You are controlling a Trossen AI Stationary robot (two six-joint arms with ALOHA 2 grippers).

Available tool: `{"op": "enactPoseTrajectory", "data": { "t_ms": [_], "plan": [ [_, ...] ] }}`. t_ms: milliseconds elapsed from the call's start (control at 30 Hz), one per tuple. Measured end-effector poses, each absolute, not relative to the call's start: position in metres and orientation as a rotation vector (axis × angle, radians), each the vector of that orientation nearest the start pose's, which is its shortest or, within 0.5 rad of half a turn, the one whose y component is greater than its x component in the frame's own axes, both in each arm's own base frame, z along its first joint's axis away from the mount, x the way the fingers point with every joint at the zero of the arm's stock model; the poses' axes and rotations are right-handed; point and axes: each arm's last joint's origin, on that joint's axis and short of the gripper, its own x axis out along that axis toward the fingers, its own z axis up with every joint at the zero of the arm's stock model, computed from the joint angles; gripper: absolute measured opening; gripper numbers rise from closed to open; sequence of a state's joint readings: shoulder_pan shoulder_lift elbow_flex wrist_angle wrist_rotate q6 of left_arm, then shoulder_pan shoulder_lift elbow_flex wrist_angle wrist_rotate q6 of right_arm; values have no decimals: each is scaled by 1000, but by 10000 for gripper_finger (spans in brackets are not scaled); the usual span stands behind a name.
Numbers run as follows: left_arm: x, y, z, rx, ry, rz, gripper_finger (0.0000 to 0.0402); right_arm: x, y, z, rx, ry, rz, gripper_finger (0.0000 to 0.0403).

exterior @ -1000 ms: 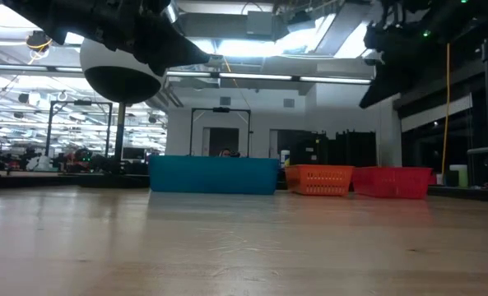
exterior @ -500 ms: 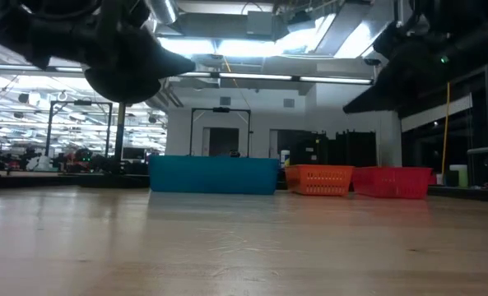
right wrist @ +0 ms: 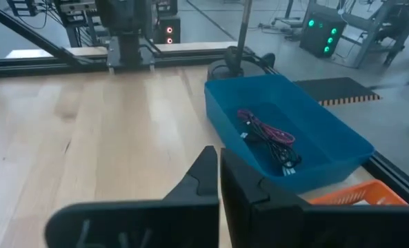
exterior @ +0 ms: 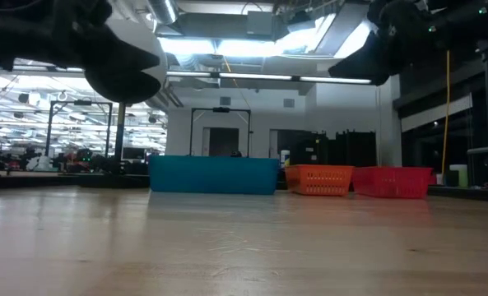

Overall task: Pick and place items into bin
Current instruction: Return to Home Position

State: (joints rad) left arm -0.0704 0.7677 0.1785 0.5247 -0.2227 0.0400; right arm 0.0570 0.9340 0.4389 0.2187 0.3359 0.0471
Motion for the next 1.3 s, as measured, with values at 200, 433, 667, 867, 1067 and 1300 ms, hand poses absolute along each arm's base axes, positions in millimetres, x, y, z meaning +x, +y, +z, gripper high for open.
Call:
{"op": "enactPoseTrajectory", "data": {
  "t_ms": [200,433,667,867,1067,1300],
  "plan": [
    [141,-3,193,44,-26,154,3,199,2,227,-5,259,-284,0],
    [124,-2,192,58,-37,182,2,199,2,228,0,242,-283,0],
    [112,0,193,83,-46,195,1,199,2,229,1,240,-283,0],
    [104,0,196,118,-82,207,2,199,2,228,3,242,-283,0],
    [102,1,183,135,-77,221,2,199,5,211,21,249,-270,0],
    [97,6,178,158,-91,326,1,200,9,209,-7,245,-245,0]
  ]
}}
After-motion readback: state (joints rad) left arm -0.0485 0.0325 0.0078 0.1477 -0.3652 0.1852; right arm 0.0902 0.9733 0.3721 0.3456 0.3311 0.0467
